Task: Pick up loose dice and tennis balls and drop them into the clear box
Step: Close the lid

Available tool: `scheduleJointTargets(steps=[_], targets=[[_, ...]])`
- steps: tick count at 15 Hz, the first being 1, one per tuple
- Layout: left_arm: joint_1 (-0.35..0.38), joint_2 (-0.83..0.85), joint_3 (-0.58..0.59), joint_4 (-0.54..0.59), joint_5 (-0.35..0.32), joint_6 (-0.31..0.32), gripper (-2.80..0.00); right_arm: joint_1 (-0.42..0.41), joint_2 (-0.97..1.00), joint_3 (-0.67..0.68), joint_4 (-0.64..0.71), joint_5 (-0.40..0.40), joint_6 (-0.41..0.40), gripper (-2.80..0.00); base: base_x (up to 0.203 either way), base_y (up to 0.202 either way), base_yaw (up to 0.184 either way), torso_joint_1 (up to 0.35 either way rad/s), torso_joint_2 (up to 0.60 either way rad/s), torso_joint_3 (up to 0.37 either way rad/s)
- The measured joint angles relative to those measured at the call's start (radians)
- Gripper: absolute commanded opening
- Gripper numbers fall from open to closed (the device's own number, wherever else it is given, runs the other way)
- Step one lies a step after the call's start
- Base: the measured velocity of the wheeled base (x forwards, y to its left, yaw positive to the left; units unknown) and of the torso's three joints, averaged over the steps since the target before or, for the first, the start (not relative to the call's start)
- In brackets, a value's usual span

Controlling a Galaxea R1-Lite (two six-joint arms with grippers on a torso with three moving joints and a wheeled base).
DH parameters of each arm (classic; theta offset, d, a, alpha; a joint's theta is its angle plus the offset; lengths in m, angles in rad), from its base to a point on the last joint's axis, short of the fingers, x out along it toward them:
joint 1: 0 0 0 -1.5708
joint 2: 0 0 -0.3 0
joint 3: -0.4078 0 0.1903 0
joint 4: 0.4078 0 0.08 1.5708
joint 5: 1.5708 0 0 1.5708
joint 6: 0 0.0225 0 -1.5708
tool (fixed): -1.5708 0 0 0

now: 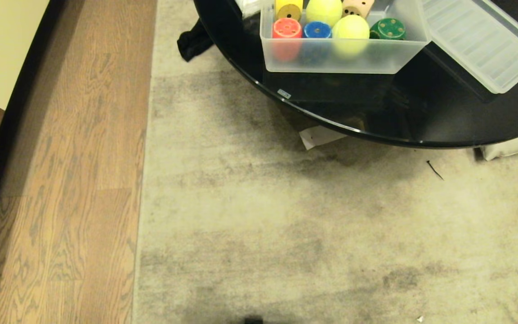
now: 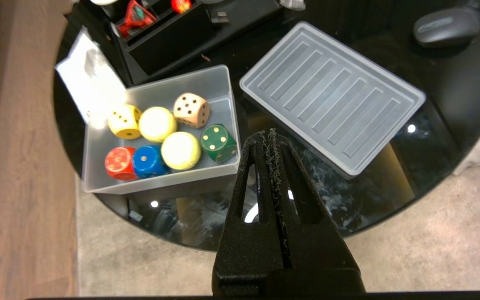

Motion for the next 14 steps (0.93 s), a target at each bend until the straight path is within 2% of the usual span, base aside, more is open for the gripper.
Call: scheduleJointTargets(steps=[7,14], targets=[[0.0,0.0,0.0,0.0,0.0,0.0,-2.8,-0.001,0.001,0.015,0.045,-0.003,-0.003,-2.8,0.0,0.0,0.0,0.0,0.0,0.202],[0.0,0.0,0.0,0.0,0.0,0.0,-2.8,-0.001,0.002,0.136,0.045,-0.011,-0.033,-2.8,0.0,0.0,0.0,0.004,0.0,0.201]])
